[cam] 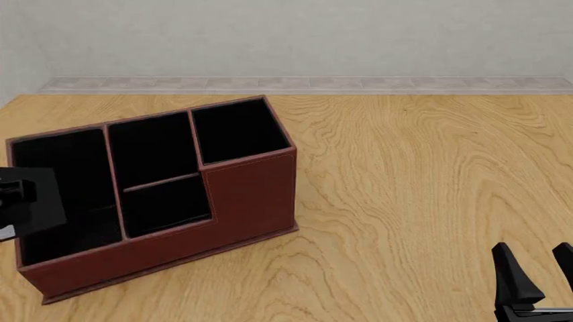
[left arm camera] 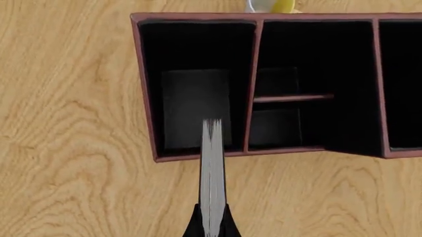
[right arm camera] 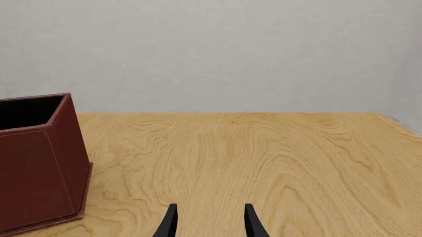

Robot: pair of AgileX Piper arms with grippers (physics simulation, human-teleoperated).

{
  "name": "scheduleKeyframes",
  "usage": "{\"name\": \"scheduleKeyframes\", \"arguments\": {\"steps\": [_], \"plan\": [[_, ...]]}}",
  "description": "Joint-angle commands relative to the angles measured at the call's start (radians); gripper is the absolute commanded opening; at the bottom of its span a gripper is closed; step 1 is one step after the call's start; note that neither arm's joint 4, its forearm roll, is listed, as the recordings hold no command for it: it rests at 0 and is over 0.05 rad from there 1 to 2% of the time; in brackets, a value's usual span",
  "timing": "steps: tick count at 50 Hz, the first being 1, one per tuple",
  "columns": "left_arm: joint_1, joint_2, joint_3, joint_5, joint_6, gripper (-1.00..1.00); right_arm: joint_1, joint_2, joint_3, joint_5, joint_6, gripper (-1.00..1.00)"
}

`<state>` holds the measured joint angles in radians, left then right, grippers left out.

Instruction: Pick up the book and place it in the left compartment of the caddy.

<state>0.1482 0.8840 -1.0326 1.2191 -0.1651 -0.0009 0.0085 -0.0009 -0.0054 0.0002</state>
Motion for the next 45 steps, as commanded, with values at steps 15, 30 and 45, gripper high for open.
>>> {"name": "scheduleKeyframes", "arguments": {"steps": [15,30,45], "plan": [[0.010,0.059,-0.053,0.001,0.027,-1.00,0.000,-0.003,-0.001,0.003,0.000,1.00],[0.008,0.111,-0.099,0.001,0.013,-1.00,0.000,-0.003,-0.001,0.003,0.000,1.00],[0.008,0.148,-0.112,0.001,0.020,-1.00,0.000,-0.003,-0.001,0.003,0.000,1.00]]}}
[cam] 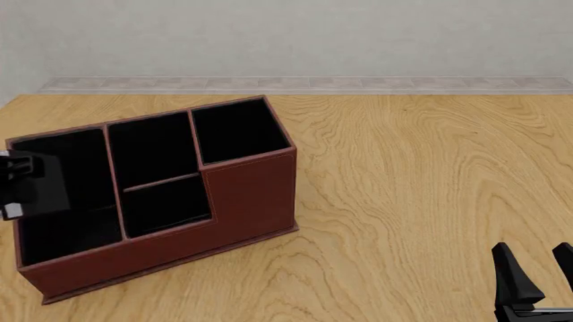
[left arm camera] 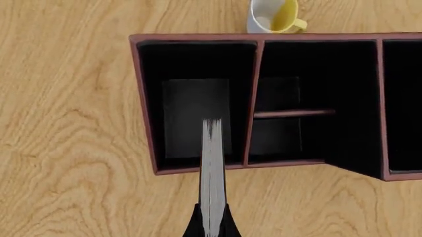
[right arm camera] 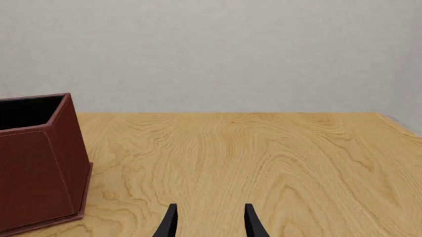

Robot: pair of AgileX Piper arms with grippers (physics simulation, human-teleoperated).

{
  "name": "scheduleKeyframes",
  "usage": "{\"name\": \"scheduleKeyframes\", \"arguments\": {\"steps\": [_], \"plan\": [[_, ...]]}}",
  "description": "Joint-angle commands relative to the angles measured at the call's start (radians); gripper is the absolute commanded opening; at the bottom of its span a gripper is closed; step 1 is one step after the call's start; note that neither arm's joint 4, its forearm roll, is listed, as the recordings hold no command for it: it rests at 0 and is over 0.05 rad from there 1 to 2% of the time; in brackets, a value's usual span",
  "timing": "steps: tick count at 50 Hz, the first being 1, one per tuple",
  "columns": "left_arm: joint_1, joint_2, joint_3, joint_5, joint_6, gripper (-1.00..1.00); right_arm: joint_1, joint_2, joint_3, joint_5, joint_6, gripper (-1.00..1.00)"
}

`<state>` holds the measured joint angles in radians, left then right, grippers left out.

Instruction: Pick up the book and place it in the left compartment of the caddy.

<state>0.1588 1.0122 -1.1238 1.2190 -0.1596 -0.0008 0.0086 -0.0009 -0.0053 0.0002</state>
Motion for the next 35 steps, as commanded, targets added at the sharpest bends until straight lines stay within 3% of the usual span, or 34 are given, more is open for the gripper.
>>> {"name": "scheduleKeyframes", "arguments": {"steps": [1,21,35], "plan": [[-0.006,0.023,-0.019,0.001,0.010,-1.00,0.000,-0.003,-0.001,0.003,0.000,1.00],[0.008,0.083,-0.071,0.001,0.009,-1.00,0.000,-0.003,-0.001,0.003,0.000,1.00],[0.001,0.104,-0.044,-0.005,0.014,-1.00,0.000,-0.003,-0.001,0.003,0.000,1.00]]}}
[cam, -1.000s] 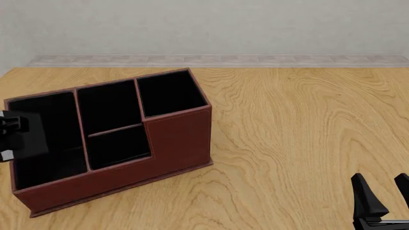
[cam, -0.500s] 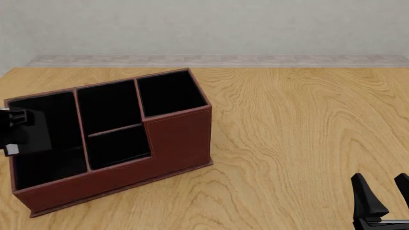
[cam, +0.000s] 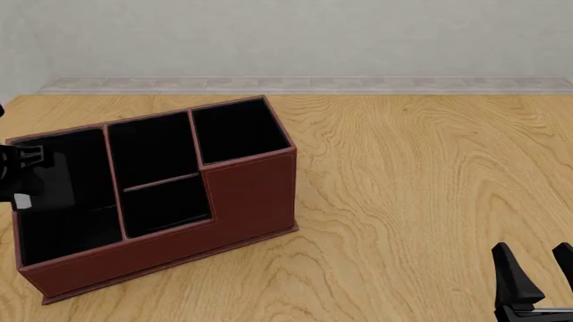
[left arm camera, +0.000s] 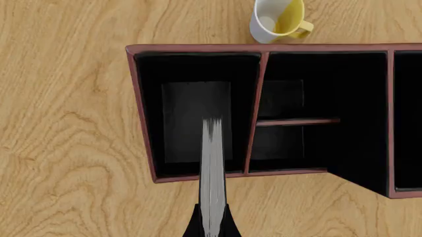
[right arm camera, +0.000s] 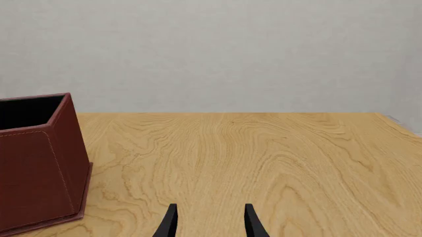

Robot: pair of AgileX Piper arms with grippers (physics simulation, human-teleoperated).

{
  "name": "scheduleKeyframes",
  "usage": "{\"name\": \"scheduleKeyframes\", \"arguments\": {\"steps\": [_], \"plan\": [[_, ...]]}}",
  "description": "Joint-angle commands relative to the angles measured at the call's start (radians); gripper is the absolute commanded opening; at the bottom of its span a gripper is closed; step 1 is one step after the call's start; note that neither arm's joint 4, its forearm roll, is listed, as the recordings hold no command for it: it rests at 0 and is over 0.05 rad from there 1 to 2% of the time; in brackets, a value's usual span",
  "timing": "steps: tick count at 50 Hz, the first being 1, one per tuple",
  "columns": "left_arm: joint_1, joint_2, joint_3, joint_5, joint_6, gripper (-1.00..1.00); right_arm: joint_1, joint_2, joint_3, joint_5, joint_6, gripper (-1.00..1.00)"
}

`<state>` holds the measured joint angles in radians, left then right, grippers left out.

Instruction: Pick up the book and place it in the left compartment of the caddy.

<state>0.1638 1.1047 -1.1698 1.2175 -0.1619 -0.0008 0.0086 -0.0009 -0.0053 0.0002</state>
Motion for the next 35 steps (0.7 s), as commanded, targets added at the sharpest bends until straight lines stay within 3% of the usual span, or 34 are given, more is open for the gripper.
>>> {"name": "scheduleKeyframes", "arguments": {"steps": [1,12,35], "plan": [[0.001,0.016,0.007,-0.010,0.020,-1.00,0.000,-0.003,-0.001,0.003,0.000,1.00],[0.013,0.034,0.070,-0.069,0.033,-1.00,0.000,-0.003,-0.001,0.003,0.000,1.00],[0.021,0.090,0.115,-0.159,0.038,-1.00,0.000,-0.003,-0.001,0.003,0.000,1.00]]}}
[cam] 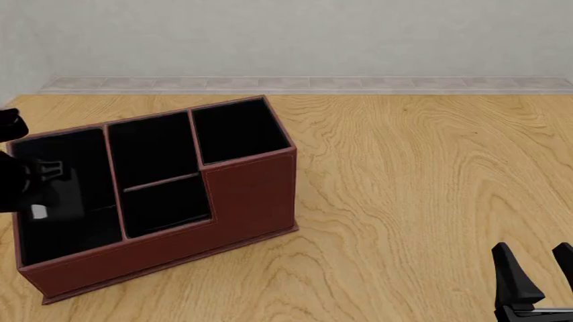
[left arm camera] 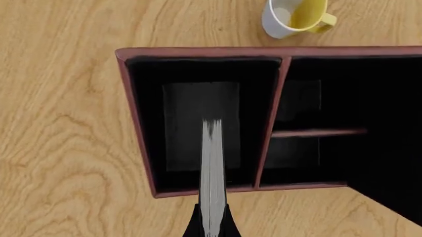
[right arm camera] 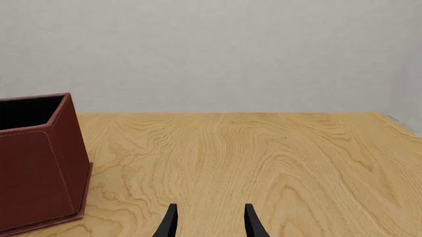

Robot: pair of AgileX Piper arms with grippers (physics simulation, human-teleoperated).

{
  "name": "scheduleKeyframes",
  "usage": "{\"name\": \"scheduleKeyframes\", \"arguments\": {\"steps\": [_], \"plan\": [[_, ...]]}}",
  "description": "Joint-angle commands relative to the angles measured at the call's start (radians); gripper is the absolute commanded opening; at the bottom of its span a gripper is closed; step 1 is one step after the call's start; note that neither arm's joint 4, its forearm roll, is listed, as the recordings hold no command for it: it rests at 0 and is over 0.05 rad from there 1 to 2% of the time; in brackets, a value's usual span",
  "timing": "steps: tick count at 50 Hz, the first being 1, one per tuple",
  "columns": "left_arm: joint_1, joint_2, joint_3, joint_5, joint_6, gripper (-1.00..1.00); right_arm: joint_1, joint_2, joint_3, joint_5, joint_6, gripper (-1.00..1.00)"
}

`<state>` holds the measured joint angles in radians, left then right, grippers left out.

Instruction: Pick up the book and place it in the left compartment of the caddy.

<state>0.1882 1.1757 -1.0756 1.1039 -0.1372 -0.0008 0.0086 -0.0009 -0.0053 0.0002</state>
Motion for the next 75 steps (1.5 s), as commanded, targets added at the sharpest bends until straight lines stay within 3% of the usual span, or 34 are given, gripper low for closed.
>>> {"name": "scheduleKeyframes", "arguments": {"steps": [1,19,52,75], "plan": [[0.001,0.022,0.029,-0.050,0.021,-1.00,0.000,-0.003,-0.001,0.003,0.000,1.00],[-0.001,0.046,0.103,-0.122,0.023,-1.00,0.000,-0.003,-0.001,0.003,0.000,1.00],[-0.025,0.074,0.159,-0.192,0.005,-1.00,0.000,-0.003,-0.001,0.003,0.000,1.00],[0.008,0.133,0.176,-0.257,0.029,-1.00,0.000,-0.003,-0.001,0.003,0.000,1.00]]}}
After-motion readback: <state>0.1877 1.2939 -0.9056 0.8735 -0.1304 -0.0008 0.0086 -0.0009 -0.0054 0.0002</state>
